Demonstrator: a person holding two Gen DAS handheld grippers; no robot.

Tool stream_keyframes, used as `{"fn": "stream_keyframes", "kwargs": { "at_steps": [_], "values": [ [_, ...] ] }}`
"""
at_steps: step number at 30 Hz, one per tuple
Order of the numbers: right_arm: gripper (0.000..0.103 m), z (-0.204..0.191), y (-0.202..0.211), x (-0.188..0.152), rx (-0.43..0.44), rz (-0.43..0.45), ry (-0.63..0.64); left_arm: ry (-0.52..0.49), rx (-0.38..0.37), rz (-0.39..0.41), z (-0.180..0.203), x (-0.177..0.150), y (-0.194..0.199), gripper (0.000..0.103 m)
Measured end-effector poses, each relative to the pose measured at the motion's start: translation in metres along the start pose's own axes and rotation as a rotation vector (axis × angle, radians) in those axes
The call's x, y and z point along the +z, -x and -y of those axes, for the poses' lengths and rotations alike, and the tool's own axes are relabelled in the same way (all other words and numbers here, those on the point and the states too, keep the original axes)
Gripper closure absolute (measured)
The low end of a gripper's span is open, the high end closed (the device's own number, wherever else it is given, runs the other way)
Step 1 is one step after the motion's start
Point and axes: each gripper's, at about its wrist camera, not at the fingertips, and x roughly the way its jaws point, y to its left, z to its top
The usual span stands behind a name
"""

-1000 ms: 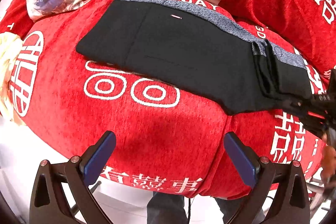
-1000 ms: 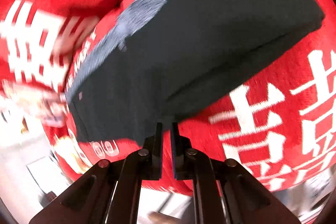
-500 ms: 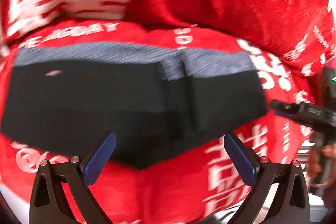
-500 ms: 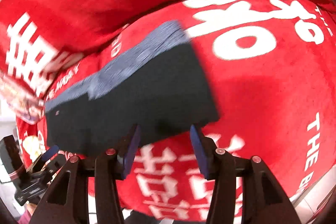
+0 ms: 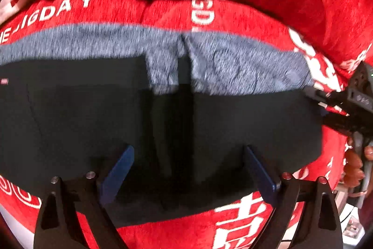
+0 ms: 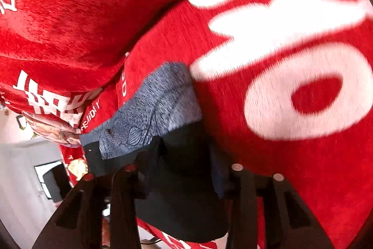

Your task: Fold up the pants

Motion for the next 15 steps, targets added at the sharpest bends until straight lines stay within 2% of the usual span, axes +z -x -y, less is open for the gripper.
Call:
{"fn": "stream_keyframes", "kwargs": {
  "at_steps": [2,4,5,6,9,12,13,15],
  "values": [
    [0.067,-0.003,0.006,-0.011,0.019,0.010,0.017,-0.023,0.020,0.009,0.002,-0.010,0.002,0.007],
    [0.067,-0.006,0.010,-0.019,-0.009,0.014,0.036,-0.043,0.050,0.017,0.004,-0.018,0.004,0.007],
    [0.066,-0.010,0.010,-0.019,-0.057,0.017,0.058,-0.037,0.062,0.019,0.003,-0.019,0.005,0.007],
    [0.061,-0.015,0.007,-0.019,-0.111,0.017,0.083,-0.023,0.075,0.018,0.002,-0.019,0.008,0.007],
    [0.060,-0.041,0.003,-0.022,-0.238,0.028,0.172,-0.025,0.116,0.061,0.000,-0.021,0.028,0.007],
    [0.060,-0.065,0.011,-0.030,-0.365,0.086,0.265,-0.011,0.136,0.082,-0.008,-0.023,0.044,0.007],
    [0.060,-0.069,0.018,-0.033,-0.379,0.113,0.268,0.000,0.136,0.078,-0.011,-0.025,0.048,0.007],
    [0.060,-0.075,0.030,-0.039,-0.345,0.155,0.260,0.026,0.154,0.068,-0.021,-0.030,0.051,0.007]
  ]
}}
